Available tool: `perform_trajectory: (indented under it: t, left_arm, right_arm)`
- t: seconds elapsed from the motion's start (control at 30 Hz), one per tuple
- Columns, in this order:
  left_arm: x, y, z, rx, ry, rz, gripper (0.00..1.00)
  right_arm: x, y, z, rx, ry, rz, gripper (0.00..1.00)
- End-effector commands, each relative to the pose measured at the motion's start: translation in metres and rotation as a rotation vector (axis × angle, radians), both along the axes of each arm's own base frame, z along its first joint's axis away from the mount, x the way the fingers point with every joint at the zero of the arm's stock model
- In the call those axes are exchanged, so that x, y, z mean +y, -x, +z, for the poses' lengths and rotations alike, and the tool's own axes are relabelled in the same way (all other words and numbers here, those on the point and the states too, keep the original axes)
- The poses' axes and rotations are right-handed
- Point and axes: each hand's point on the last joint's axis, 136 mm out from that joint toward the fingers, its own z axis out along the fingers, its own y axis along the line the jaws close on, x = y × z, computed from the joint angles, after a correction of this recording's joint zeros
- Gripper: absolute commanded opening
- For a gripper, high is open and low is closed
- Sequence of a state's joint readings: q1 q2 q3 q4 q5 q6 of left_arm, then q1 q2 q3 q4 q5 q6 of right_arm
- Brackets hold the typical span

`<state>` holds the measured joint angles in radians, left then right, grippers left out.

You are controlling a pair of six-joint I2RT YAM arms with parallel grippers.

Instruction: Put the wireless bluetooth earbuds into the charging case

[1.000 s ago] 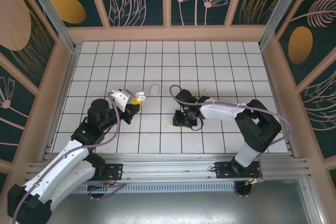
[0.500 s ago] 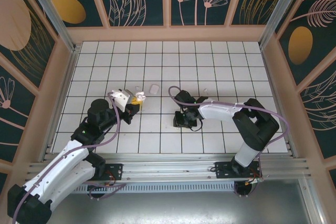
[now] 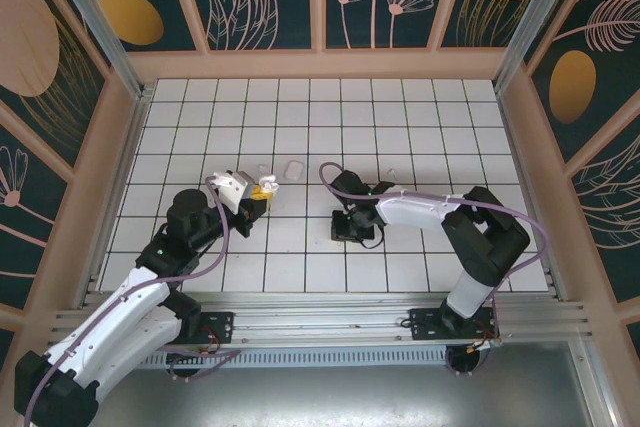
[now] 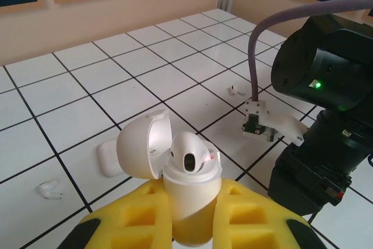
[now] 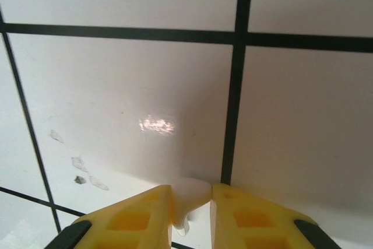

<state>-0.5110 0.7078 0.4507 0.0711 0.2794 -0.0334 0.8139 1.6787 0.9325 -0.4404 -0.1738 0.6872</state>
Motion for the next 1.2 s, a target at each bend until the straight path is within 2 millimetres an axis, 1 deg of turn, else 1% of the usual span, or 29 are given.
perform_trajectory:
  t: [0.0, 0.33, 0.47, 0.6, 0.77, 0.83, 0.93, 1.0, 1.17]
  left_arm:
    - [-0.005, -0.001, 0.013, -0.040, 0.030, -0.019, 0.00]
    - [-0.014, -0.005, 0.016, -0.051, 0.065, -0.054, 0.00]
    - [-0.025, -0.005, 0.023, -0.104, 0.116, -0.108, 0.00]
    - [-0.037, -0.012, 0.034, -0.152, 0.149, -0.155, 0.00]
    - [-0.057, -0.030, 0.047, -0.206, 0.188, -0.208, 0.00]
    - [-0.069, -0.039, 0.051, -0.213, 0.194, -0.227, 0.00]
    - [-0.088, -0.052, 0.051, -0.215, 0.173, -0.231, 0.00]
    - [-0.099, -0.058, 0.046, -0.201, 0.166, -0.239, 0.00]
    - [-0.121, -0.064, 0.042, -0.196, 0.183, -0.261, 0.00]
  right_arm:
    - [0.006, -0.016, 0.018, -0.079, -0.008, -0.018, 0.22]
    - [-0.011, -0.038, 0.067, -0.232, -0.029, -0.113, 0.21]
    - [-0.019, -0.049, 0.096, -0.313, -0.046, -0.148, 0.20]
    - [-0.027, -0.060, 0.126, -0.387, -0.066, -0.173, 0.21]
    - [-0.037, -0.072, 0.152, -0.440, -0.082, -0.205, 0.20]
    - [-0.042, -0.075, 0.161, -0.462, -0.079, -0.212, 0.20]
    - [-0.049, -0.079, 0.177, -0.499, -0.080, -0.224, 0.20]
    - [-0.053, -0.080, 0.187, -0.523, -0.085, -0.234, 0.20]
    - [-0.065, -0.081, 0.210, -0.583, -0.102, -0.262, 0.20]
